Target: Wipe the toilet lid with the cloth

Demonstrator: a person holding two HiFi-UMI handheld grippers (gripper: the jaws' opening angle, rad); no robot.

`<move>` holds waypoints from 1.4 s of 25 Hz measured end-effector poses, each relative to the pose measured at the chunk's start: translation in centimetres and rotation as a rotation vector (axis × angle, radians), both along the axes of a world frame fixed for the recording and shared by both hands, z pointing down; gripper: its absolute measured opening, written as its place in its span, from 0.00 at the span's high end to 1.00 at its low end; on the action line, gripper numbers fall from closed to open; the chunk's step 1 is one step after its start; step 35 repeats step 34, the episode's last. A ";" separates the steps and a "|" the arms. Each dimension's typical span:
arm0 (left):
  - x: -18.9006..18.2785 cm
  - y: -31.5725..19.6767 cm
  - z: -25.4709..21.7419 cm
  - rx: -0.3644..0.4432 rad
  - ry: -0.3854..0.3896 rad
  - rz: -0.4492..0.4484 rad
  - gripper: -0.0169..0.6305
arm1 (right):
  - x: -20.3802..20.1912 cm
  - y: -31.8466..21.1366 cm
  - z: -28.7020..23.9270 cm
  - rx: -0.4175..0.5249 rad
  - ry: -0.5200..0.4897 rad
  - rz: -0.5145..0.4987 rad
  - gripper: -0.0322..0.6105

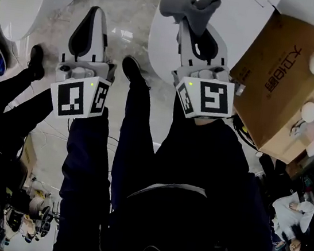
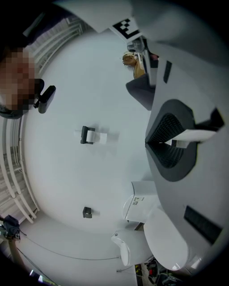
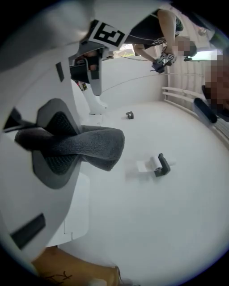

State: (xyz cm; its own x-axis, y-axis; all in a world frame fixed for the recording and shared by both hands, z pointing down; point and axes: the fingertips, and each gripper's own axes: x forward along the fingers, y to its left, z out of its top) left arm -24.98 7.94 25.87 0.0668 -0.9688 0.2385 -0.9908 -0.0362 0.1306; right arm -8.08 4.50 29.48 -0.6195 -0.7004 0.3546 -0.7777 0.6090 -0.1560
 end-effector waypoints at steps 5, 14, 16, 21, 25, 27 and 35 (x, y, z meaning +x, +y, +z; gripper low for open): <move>0.4 -0.1 0.4 -0.009 0.003 -0.010 0.95 | 0.7 -1.0 -1.2 0.045 -0.027 0.031 0.84; 0.4 0.1 0.9 -0.020 0.018 -0.014 0.95 | 0.6 -1.2 -0.7 0.041 -0.017 0.046 0.84; 0.4 0.2 0.9 -0.020 0.018 -0.013 0.95 | 0.7 -1.2 -0.6 0.039 -0.019 0.053 0.84; 0.8 0.0 1.1 -0.025 0.022 -0.006 0.95 | 1.1 -1.5 -0.5 0.043 -0.012 0.063 0.84; 0.6 0.0 1.3 -0.030 0.028 -0.006 0.95 | 1.2 -1.4 -0.2 0.033 -0.022 0.075 0.84; 0.6 0.2 1.3 -0.029 0.029 -0.007 0.95 | 1.2 -1.2 -0.2 0.031 -0.018 0.077 0.84; 0.7 0.4 1.3 -0.023 0.029 -0.014 0.95 | 1.5 -1.1 -0.3 0.029 -0.024 0.087 0.84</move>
